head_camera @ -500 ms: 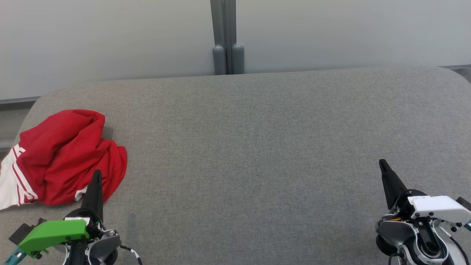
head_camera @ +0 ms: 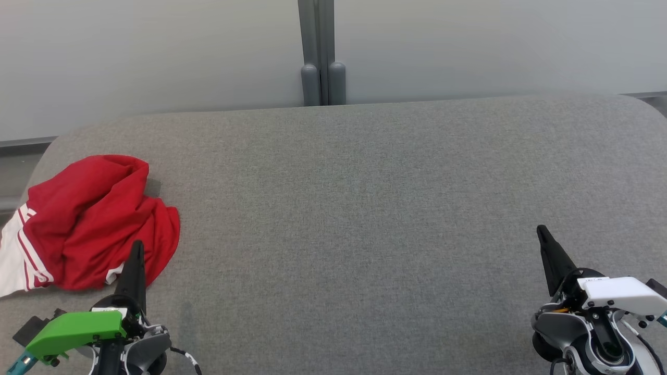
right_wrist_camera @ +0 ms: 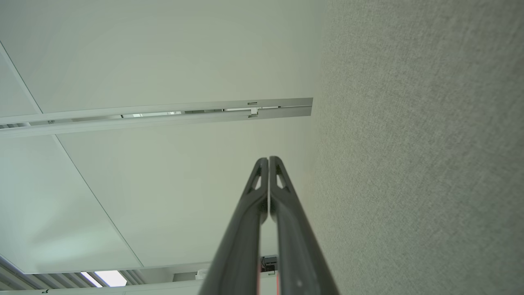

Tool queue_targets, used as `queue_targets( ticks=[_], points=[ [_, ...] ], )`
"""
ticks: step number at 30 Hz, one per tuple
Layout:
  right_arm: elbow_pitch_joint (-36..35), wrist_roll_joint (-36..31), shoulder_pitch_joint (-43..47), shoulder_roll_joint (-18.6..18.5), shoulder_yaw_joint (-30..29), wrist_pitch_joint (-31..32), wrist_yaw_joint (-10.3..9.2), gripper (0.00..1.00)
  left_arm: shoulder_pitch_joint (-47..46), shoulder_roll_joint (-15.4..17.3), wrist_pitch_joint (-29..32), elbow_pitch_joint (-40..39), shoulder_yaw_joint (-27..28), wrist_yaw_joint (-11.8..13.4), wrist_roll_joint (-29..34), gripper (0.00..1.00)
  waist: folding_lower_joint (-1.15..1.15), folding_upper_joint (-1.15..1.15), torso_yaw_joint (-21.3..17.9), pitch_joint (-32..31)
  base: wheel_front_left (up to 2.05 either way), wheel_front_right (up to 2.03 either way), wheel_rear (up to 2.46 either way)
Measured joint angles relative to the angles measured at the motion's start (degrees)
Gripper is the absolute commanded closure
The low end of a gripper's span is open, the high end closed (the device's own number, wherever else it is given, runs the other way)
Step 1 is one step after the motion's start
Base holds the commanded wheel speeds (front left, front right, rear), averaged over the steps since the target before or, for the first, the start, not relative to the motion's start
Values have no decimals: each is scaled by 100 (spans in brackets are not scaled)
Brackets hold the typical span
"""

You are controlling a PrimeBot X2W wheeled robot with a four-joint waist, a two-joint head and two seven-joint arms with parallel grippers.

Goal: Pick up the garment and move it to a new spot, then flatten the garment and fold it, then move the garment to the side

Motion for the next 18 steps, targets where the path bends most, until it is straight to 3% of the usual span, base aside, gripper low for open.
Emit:
queue_targets(
  ticks=[16,17,18],
  points=[
    [0,0,0,0,0,0,0,100,0,0,0,0,0,0,0,100,0,0,0,0,0,0,0],
    [22,1,8,2,1,-1,0,0,9,-2,0,21,-1,2,0,0,0,0,0,0,0,0,0],
    [60,1,29,11,3,-1,-1,0,34,-9,-4,60,-4,8,0,0,0,0,0,0,0,0,0]
  ],
)
